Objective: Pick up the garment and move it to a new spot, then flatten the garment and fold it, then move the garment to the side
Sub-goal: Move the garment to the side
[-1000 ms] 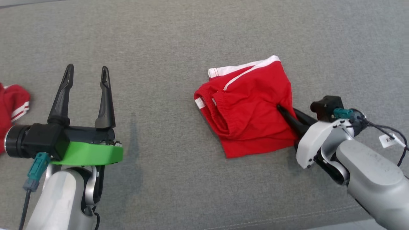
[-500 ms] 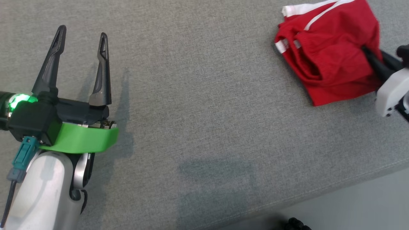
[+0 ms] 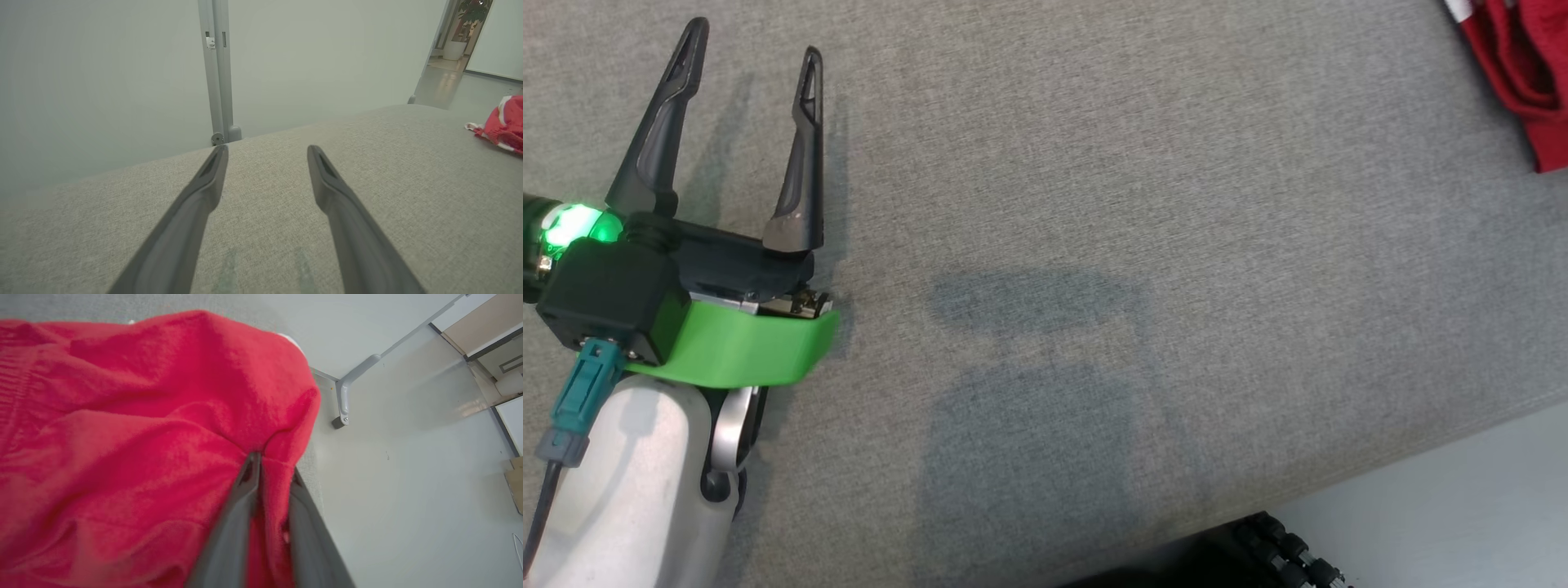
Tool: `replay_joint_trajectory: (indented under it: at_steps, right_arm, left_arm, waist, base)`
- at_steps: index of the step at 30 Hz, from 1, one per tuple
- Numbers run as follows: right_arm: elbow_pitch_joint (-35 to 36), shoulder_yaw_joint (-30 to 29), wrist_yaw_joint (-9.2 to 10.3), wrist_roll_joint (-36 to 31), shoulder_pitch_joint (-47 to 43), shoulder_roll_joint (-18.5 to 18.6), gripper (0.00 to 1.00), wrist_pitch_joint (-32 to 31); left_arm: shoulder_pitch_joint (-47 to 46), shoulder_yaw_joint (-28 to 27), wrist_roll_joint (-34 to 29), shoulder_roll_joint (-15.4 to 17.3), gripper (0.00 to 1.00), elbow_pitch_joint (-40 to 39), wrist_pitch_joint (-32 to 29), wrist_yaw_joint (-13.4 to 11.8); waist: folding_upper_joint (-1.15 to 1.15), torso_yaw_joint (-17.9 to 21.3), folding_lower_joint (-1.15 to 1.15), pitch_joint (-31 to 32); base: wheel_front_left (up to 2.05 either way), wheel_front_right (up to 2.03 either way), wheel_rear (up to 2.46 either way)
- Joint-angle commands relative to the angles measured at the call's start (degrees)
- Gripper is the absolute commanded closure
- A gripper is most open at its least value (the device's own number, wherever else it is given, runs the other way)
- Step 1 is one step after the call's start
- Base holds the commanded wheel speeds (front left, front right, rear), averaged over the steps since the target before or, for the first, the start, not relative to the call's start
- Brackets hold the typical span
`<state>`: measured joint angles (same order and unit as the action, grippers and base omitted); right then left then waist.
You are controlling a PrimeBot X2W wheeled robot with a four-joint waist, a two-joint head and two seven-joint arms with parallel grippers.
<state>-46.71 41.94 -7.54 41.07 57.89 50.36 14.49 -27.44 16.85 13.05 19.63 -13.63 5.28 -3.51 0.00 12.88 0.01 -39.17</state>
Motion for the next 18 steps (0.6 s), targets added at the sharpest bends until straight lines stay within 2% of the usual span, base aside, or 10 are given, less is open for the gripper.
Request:
replay_joint_trajectory:
  at_steps: [1,2,8,13,18]
  right_arm:
    - [-1.97,-0.81,0.10,0.00,0.58,-1.00,0.13,0.21]
    - [-3.09,-1.46,0.10,-0.15,0.83,-1.64,0.00,0.29]
    - [-7.24,-8.06,0.10,-0.28,0.27,-4.93,0.00,0.77]
    - [-3.28,-19.03,0.10,-2.32,-5.01,-7.22,0.00,0.76]
    - [5.40,-32.01,0.09,-7.18,-12.89,-11.42,0.00,0.77]
  left_arm:
    - [-0.91,-0.10,-0.23,0.24,0.00,-0.09,0.13,-0.34]
    - [-0.89,-0.11,-0.20,0.23,0.00,-0.04,0.25,-0.46]
    - [-0.50,-0.79,0.26,0.15,0.00,0.75,1.09,-1.16]
    - [0.01,-1.58,1.04,0.00,0.00,2.04,2.14,-1.65]
    - [2.29,-2.23,1.85,-0.37,0.00,3.40,2.98,-2.73]
  waist:
    - [0.00,-0.97,-0.01,-1.06]
    - [0.00,-1.09,-0.01,-1.16]
    - [0.00,-1.08,-0.01,-0.36]
    - [0.00,-0.61,-0.01,2.55]
    - [0.00,-0.72,-0.01,6.91]
  base:
    - [0.00,0.00,0.00]
    - [0.00,0.00,0.00]
    - [0.00,0.00,0.00]
    - [0.00,0.00,0.00]
    - [0.00,0.00,0.00]
